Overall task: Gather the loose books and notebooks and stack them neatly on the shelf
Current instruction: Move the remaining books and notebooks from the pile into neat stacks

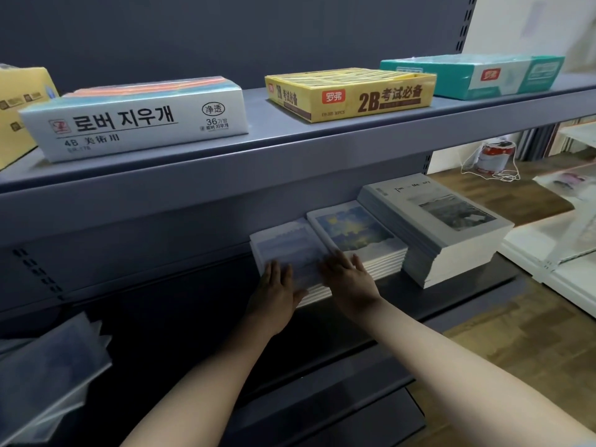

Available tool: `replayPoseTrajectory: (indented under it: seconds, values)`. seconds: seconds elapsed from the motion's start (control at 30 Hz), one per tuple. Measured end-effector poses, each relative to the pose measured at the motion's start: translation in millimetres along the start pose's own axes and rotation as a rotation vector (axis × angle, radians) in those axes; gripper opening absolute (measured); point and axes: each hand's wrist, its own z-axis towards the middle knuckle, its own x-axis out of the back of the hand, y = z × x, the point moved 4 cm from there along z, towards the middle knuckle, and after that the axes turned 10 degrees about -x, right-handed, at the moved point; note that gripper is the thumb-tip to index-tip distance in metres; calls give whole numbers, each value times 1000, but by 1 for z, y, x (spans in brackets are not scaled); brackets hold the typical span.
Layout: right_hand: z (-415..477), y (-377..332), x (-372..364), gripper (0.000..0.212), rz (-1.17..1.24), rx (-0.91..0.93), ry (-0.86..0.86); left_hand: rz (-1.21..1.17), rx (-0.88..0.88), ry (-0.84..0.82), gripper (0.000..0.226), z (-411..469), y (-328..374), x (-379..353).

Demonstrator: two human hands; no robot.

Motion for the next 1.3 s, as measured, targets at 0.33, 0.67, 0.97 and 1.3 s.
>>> replayPoseTrajectory:
  seconds: [0.33,0.67,0.97,1.3]
  values:
    - [7,6,-6,48,102,43,-2,-35,-27,-5,69,4,-6,-5]
    - [-2,-4,-6,55,97,-37,-23,-204,-54,26,68,3,-7,-8]
    - [-9,-7,-3,61,-15,-68,-182,-19,67,21,68,-9,5,0]
    - [-23,-86,16,53,28,155,-86,65,248,-78,67,-115,-69,2]
